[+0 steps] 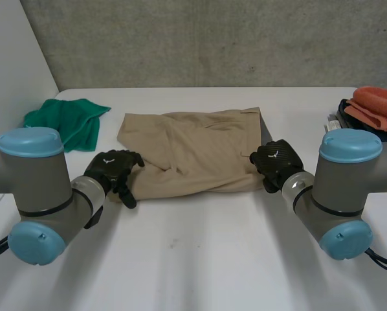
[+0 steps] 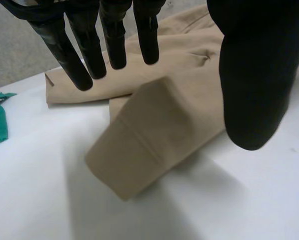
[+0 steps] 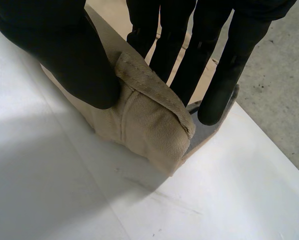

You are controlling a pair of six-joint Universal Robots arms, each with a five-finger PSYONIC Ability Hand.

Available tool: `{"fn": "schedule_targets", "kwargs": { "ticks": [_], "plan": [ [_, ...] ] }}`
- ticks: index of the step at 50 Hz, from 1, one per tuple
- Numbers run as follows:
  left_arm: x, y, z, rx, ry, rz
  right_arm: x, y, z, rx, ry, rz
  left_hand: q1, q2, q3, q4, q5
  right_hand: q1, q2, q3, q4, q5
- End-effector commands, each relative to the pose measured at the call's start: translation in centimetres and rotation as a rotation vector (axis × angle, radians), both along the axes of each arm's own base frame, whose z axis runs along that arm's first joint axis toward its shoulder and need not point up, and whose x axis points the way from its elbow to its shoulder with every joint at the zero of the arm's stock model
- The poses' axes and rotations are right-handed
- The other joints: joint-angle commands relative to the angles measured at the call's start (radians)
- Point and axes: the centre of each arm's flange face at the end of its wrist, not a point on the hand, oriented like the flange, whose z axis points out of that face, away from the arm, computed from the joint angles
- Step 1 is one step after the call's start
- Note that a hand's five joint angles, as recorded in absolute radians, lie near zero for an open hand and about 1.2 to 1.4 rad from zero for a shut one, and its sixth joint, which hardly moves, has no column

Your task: Fold the laundry.

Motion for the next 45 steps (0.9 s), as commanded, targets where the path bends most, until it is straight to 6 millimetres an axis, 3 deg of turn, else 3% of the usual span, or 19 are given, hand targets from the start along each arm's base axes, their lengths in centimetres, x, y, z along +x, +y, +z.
{"fn": "schedule_targets", "kwargs": {
  "ticks": [1,6,9,10,13,17,21,26,29,33,37,45],
  "plan": [
    [-0.1,0.1,-0.6,-0.004,-0.039,-0.019,0.0,0.1,0.3,0.001,-0.006,-0.013,0.170,0.175,0.178,0.175,0.171,0.279,0.210,0.215,0.198,0.242],
    [-0.7,-1.1,-1.7,-0.049,-0.075,-0.043,-0.1,0.2,0.9,0.013,-0.029,-0.037,0.372,0.377,0.380,0.377,0.373,0.279,0.210,0.215,0.198,0.242],
    [-1.1,-2.0,-2.2,-0.071,-0.091,-0.043,-0.2,0.2,1.3,0.020,-0.041,-0.056,0.706,0.711,0.714,0.711,0.707,0.279,0.210,0.215,0.198,0.242],
    [-1.1,-2.3,-2.3,-0.078,-0.097,-0.036,-0.3,0.3,1.4,0.026,-0.043,-0.063,0.937,0.942,0.945,0.942,0.938,0.279,0.210,0.215,0.198,0.242],
    [-1.1,-2.7,-1.7,-0.098,-0.096,-0.020,-0.4,0.4,1.7,0.037,-0.040,-0.065,1.006,1.012,1.014,1.011,1.007,0.279,0.210,0.215,0.198,0.242],
    [-1.0,-2.3,0.0,-0.117,-0.081,-0.008,-0.7,1.0,2.5,0.064,-0.021,-0.068,1.006,1.012,1.014,1.011,1.007,0.279,0.210,0.215,0.198,0.242],
    [-0.4,-0.6,3.0,-0.123,-0.051,-0.011,-1.8,2.0,4.2,0.117,0.010,-0.083,1.006,1.012,1.014,1.011,1.007,0.279,0.210,0.215,0.198,0.242],
    [0.3,2.2,9.0,-0.217,0.054,-0.033,-4.1,3.5,9.0,0.142,0.045,-0.107,1.006,1.012,1.014,1.011,1.007,0.279,0.210,0.215,0.198,0.242],
    [0.2,3.1,11.0,-0.264,0.099,-0.065,-4.5,3.7,10.8,0.119,0.027,-0.101,1.006,1.012,1.014,1.011,1.007,0.279,0.210,0.215,0.198,0.242],
    [-0.5,1.9,9.8,-0.254,0.100,-0.075,-3.6,3.3,10.9,0.108,-0.003,-0.053,1.006,1.012,1.014,1.011,1.007,0.279,0.210,0.215,0.198,0.242],
    [-1.4,-1.5,7.0,-0.246,0.047,-0.035,-2.2,1.7,9.1,0.099,-0.027,-0.026,1.006,1.012,1.014,1.011,1.007,0.279,0.210,0.215,0.198,0.242],
    [-4.0,-7.6,2.7,-0.323,-0.061,0.013,0.7,-4.0,4.6,-0.096,-0.114,-0.062,1.006,1.012,1.014,1.011,1.007,0.279,0.210,0.215,0.198,0.242]
  ]
}}
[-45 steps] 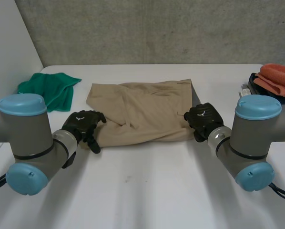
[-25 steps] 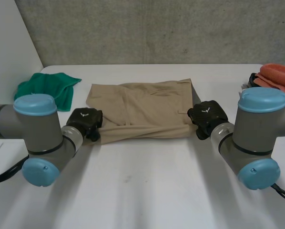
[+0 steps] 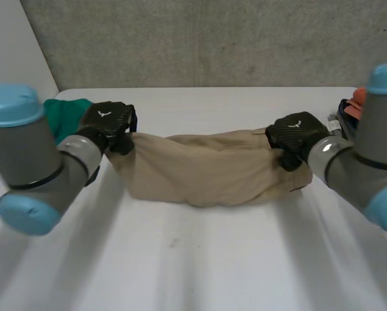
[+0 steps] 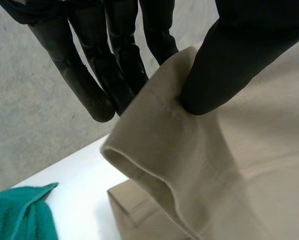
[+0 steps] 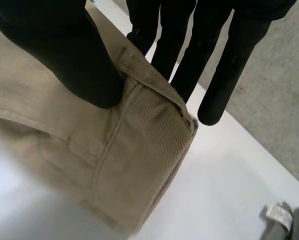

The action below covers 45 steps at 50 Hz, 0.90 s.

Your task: Fold the laundry.

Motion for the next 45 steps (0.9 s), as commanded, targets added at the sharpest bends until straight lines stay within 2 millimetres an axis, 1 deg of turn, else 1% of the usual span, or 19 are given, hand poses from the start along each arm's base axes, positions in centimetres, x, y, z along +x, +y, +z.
{"fn": "schedule_targets", "kwargs": {
  "ticks": [1,3,4,7,8,9,11,12,15,16,19,22,23,26,27,32,34,36,45],
  "plan": [
    [-2.4,-5.4,-4.4,-0.071,-0.098,0.057,2.6,-4.6,-4.1,-0.180,-0.075,-0.034,0.243,0.203,0.207,0.199,0.220,0.279,0.210,0.215,0.197,0.221],
    [-2.9,-6.2,-4.7,-0.104,-0.117,0.062,3.2,-5.2,-4.8,-0.227,-0.089,-0.033,0.241,0.200,0.205,0.196,0.218,0.127,0.058,0.063,0.045,0.069],
    [-3.2,-6.8,-4.8,-0.129,-0.126,0.068,3.5,-5.8,-5.4,-0.267,-0.098,-0.036,-0.003,-0.044,-0.040,-0.048,-0.026,-0.156,-0.225,-0.220,-0.237,-0.213],
    [-3.2,-7.1,-4.4,-0.151,-0.126,0.084,4.1,-6.2,-5.8,-0.321,-0.098,-0.037,-0.512,-0.552,-0.548,-0.556,-0.535,-0.656,-0.725,-0.720,-0.738,-0.714],
    [-3.2,-6.9,-3.7,-0.158,-0.116,0.086,4.1,-6.3,-5.8,-0.349,-0.087,-0.050,-0.868,-0.909,-0.904,-0.913,-0.891,-0.919,-0.988,-0.984,-1.001,-0.977],
    [-3.2,-6.8,-3.2,-0.164,-0.106,0.088,4.0,-6.4,-5.6,-0.358,-0.084,-0.062,-0.978,-1.019,-1.014,-1.023,-1.001,-0.943,-1.011,-1.007,-1.024,-1.000],
    [-3.2,-6.3,-2.4,-0.168,-0.092,0.085,3.6,-6.4,-5.2,-0.370,-0.073,-0.088,-0.978,-1.019,-1.014,-1.023,-1.001,-0.943,-1.011,-1.007,-1.024,-1.000],
    [-3.1,-5.6,-1.4,-0.170,-0.073,0.085,3.2,-6.2,-4.6,-0.369,-0.071,-0.111,-0.978,-1.019,-1.014,-1.023,-1.001,-0.943,-1.011,-1.007,-1.024,-1.000],
    [-2.6,-4.3,-0.1,-0.164,-0.047,0.085,2.5,-5.6,-3.0,-0.365,-0.077,-0.134,-0.978,-1.019,-1.014,-1.023,-1.001,-0.943,-1.011,-1.007,-1.024,-1.000],
    [-2.3,-3.2,0.7,-0.159,-0.034,0.083,2.0,-5.1,-1.6,-0.355,-0.080,-0.137,-0.978,-1.019,-1.014,-1.023,-1.001,-0.943,-1.011,-1.007,-1.024,-1.000],
    [-1.4,-1.2,1.7,-0.142,-0.018,0.074,1.1,-4.0,-0.4,-0.301,-0.055,-0.129,-0.978,-1.019,-1.014,-1.023,-1.001,-0.943,-1.011,-1.007,-1.024,-1.000],
    [-0.9,0.3,1.5,-0.112,-0.024,0.057,0.2,-2.4,-0.1,-0.172,0.003,-0.072,-0.910,-0.951,-0.946,-0.955,-0.933,-0.943,-1.011,-1.007,-1.024,-1.000],
    [-0.6,1.3,1.1,-0.087,-0.033,0.041,-0.3,-1.7,-0.2,-0.096,0.034,-0.043,-0.872,-0.913,-0.908,-0.917,-0.895,-0.943,-1.011,-1.007,-1.024,-1.000],
    [-0.3,2.7,0.0,-0.034,-0.052,0.015,-1.2,-0.9,-0.5,0.004,0.083,-0.011,-0.752,-0.793,-0.788,-0.796,-0.775,-0.934,-1.003,-0.998,-1.016,-0.992],
    [-0.3,3.6,-1.0,-0.001,-0.073,-0.005,-1.8,-0.5,-0.9,0.058,0.111,0.005,-0.705,-0.746,-0.741,-0.749,-0.728,-0.858,-0.927,-0.922,-0.940,-0.916],
    [-0.7,5.6,-3.5,0.075,-0.108,-0.063,-2.9,-0.7,-1.8,0.104,0.151,0.017,-0.611,-0.651,-0.647,-0.655,-0.634,-0.705,-0.774,-0.769,-0.787,-0.763],
    [-1.0,5.7,-4.3,0.091,-0.115,-0.073,-3.0,-0.9,-2.4,0.110,0.160,0.020,-0.613,-0.654,-0.650,-0.658,-0.637,-0.673,-0.741,-0.737,-0.754,-0.730],
    [-1.2,5.3,-5.7,0.111,-0.128,-0.073,-3.0,-1.2,-3.3,0.108,0.161,0.023,-0.619,-0.660,-0.656,-0.664,-0.642,-0.669,-0.738,-0.734,-0.751,-0.727],
    [-2.6,3.1,-8.9,0.135,-0.159,-0.063,-1.9,-2.9,-7.2,0.047,0.135,0.051,-0.617,-0.657,-0.653,-0.661,-0.640,-0.596,-0.665,-0.661,-0.678,-0.654]
  ]
}}
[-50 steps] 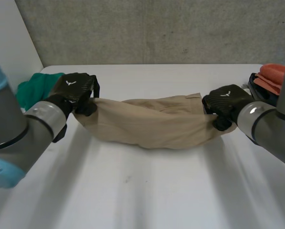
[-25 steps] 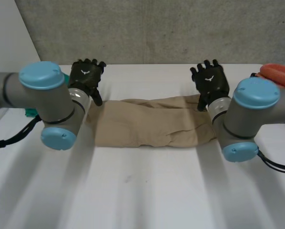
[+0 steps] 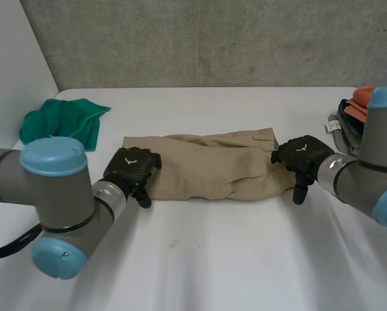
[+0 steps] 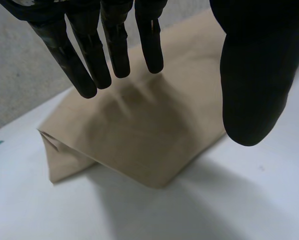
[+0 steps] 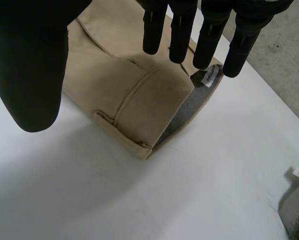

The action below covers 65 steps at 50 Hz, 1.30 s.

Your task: Fold the laundry.

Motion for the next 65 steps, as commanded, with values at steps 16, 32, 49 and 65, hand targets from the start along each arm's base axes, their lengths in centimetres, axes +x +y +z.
{"fn": "schedule_targets", "kwargs": {
  "ticks": [16,32,49,65],
  "plan": [
    [-2.7,-2.6,1.7,-0.145,-0.025,-0.029,1.8,-2.5,0.8,-0.258,-0.158,-0.029,0.938,0.943,0.942,0.938,0.933,1.014,1.037,1.008,1.010,0.996],
    [0.8,-0.7,25.6,-0.486,0.329,-0.037,0.3,-0.5,20.9,-0.515,-0.369,-0.035,0.938,0.943,0.942,0.938,0.933,1.014,1.037,1.008,1.010,0.996],
    [1.9,-3.2,22.4,-0.322,0.270,-0.004,-0.4,-1.0,18.6,-0.362,-0.362,-0.067,0.938,0.943,0.942,0.938,0.933,1.014,1.037,1.008,1.010,0.996],
    [-0.3,-12.8,20.8,-0.575,0.373,0.045,3.3,-8.8,16.0,-0.676,-0.461,-0.173,0.938,0.943,0.942,0.938,0.933,1.014,1.037,1.008,1.010,0.996]
  ]
}}
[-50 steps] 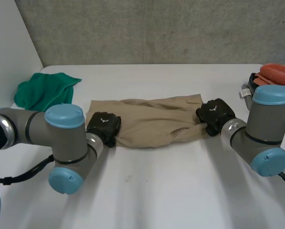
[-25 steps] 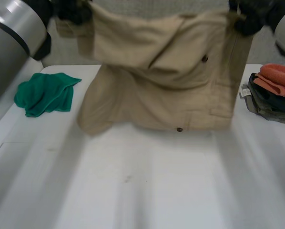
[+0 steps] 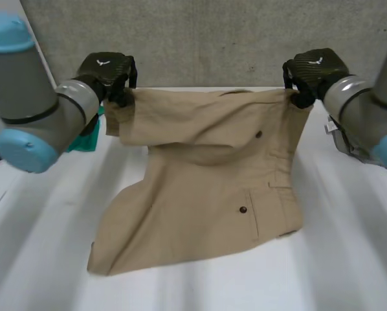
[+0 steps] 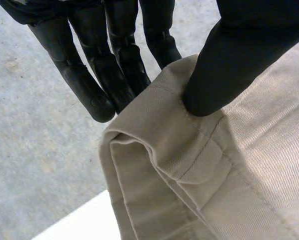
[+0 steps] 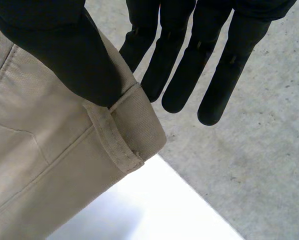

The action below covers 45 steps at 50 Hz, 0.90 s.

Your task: Fold the laundry.

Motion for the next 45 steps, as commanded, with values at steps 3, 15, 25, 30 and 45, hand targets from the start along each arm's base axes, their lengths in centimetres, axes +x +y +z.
{"fn": "schedule_targets", "kwargs": {
  "ticks": [3,15,25,30,45],
  "plan": [
    [0.1,-2.3,14.1,-0.577,0.369,-0.002,0.3,-3.2,10.8,-0.507,-0.339,-0.173,0.243,0.199,0.208,0.198,0.236,0.291,0.215,0.205,0.198,0.210],
    [0.2,-1.2,13.2,-0.526,0.412,-0.019,1.3,-0.9,12.7,-0.497,-0.393,-0.076,0.243,0.199,0.208,0.198,0.236,0.291,0.215,0.205,0.198,0.210],
    [0.9,1.4,-4.4,-0.085,0.214,0.017,1.7,2.4,-3.9,0.072,-0.126,0.009,0.243,0.199,0.208,0.198,0.236,0.291,0.215,0.205,0.198,0.210],
    [1.3,6.0,-12.1,0.110,0.078,-0.018,1.3,6.0,-12.2,0.276,0.064,0.064,0.243,0.199,0.208,0.198,0.236,0.291,0.215,0.205,0.198,0.210],
    [3.5,10.1,-13.9,0.280,-0.173,-0.014,-0.9,8.0,-13.0,0.320,0.242,0.040,-0.508,-0.552,-0.543,-0.553,-0.515,-0.434,-0.511,-0.520,-0.528,-0.515]
  ]
}}
